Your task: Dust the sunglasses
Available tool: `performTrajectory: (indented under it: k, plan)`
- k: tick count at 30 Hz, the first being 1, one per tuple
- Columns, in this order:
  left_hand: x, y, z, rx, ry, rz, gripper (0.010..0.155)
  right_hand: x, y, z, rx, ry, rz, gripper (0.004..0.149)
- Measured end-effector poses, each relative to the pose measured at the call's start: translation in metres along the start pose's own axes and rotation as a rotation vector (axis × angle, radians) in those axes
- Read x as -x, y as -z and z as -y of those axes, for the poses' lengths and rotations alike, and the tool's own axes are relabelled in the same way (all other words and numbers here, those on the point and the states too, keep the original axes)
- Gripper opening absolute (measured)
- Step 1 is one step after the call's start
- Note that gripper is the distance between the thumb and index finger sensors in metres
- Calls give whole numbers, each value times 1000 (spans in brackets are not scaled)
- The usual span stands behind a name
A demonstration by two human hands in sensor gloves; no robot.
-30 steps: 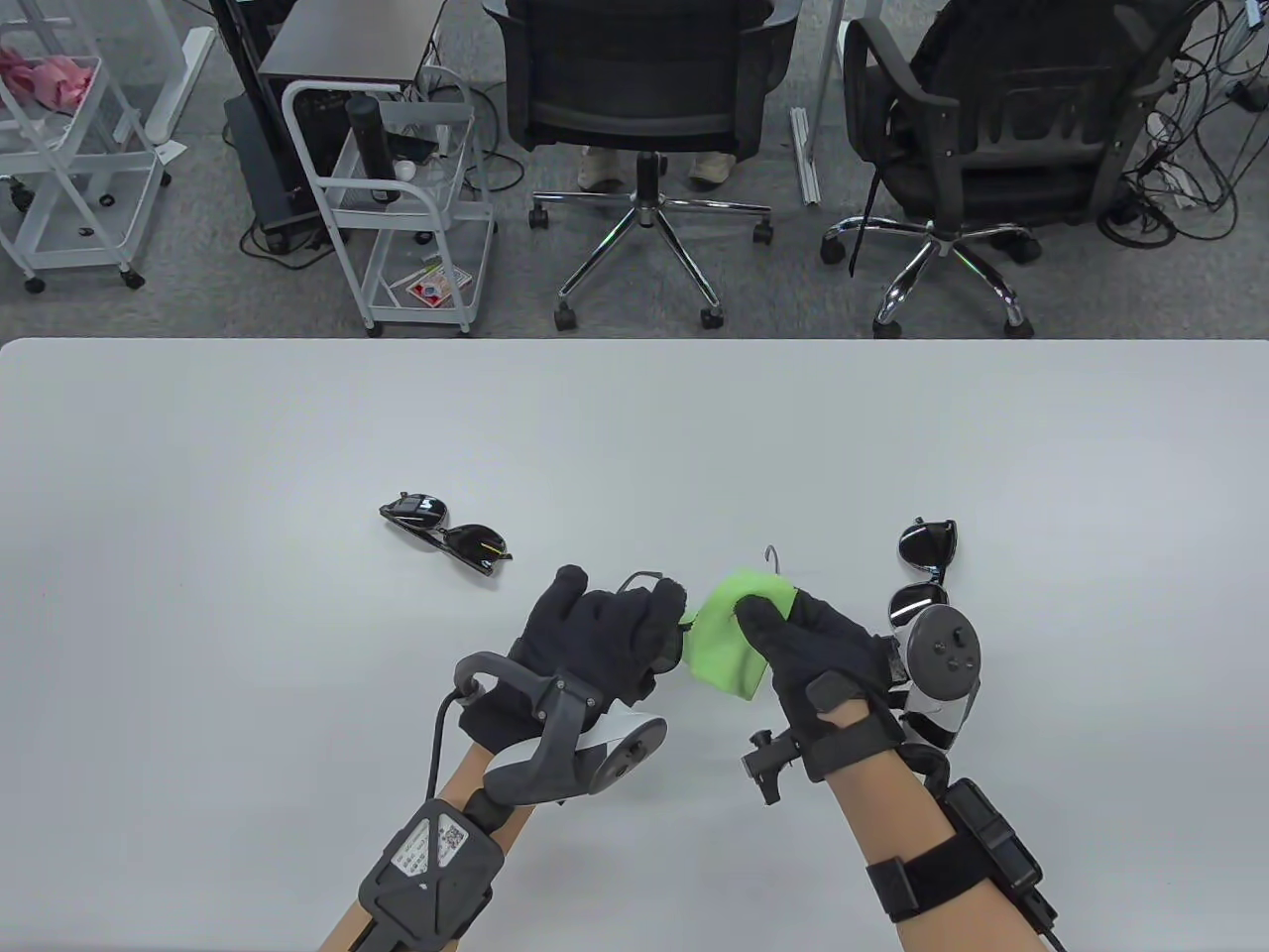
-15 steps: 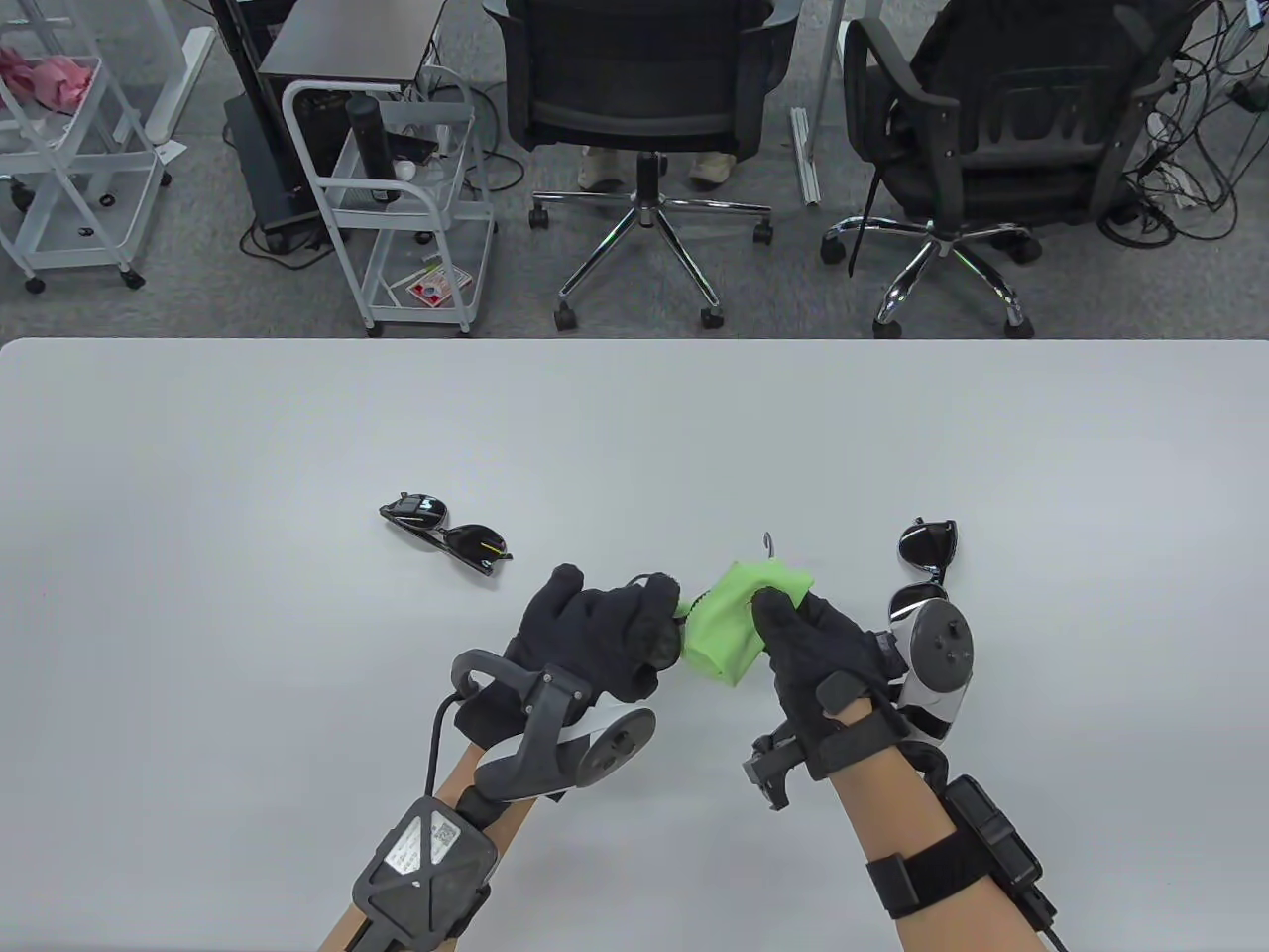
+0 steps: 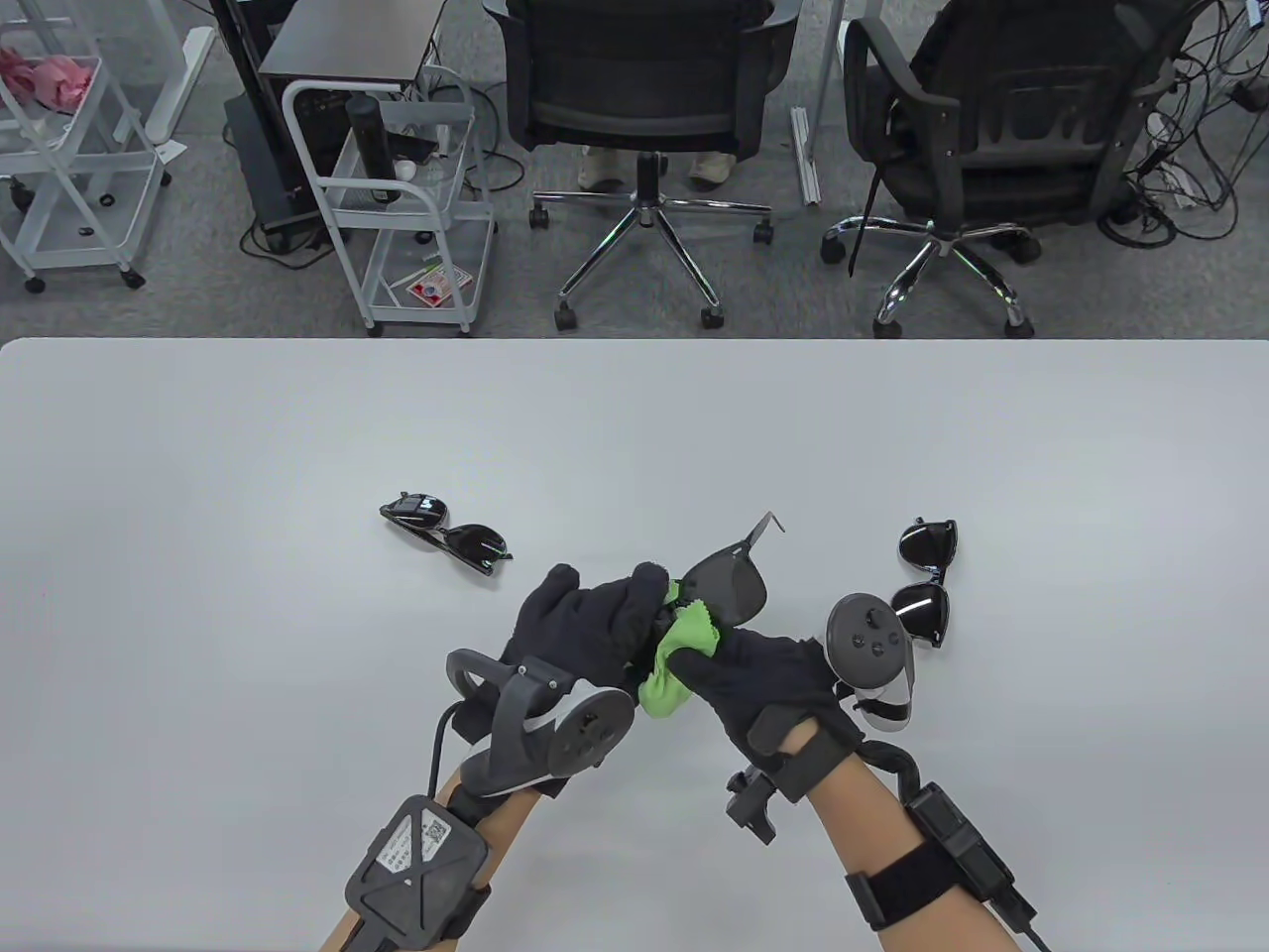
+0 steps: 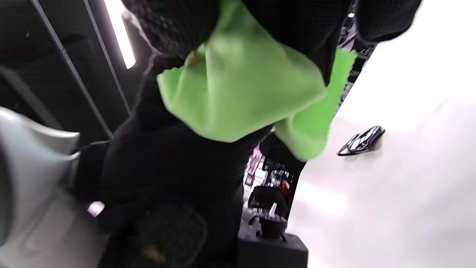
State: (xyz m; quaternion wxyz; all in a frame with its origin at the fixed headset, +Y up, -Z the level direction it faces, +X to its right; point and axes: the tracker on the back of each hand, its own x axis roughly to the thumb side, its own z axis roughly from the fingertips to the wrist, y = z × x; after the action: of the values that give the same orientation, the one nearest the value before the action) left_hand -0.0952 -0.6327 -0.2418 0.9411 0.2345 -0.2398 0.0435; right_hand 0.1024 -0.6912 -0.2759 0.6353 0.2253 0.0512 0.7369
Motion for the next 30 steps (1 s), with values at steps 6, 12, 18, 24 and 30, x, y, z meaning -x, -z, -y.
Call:
performTrajectory:
  k: [6, 12, 18, 24, 30]
  plan:
    - [-14, 0, 0, -24, 63, 42, 97, 1, -5, 8, 157, -16, -72, 46]
    - [-23, 1, -1, -2, 69, 88, 98, 2, -7, 10, 222, -36, -68, 44]
    - [-13, 2, -4, 14, 86, 83, 97, 12, -6, 5, 138, 179, -74, 45]
    - [-9, 1, 0, 14, 83, 72, 94, 14, -6, 3, 124, 183, -96, 44]
    - [-23, 2, -5, -42, 106, 102, 95, 10, -8, 10, 199, 113, -58, 42]
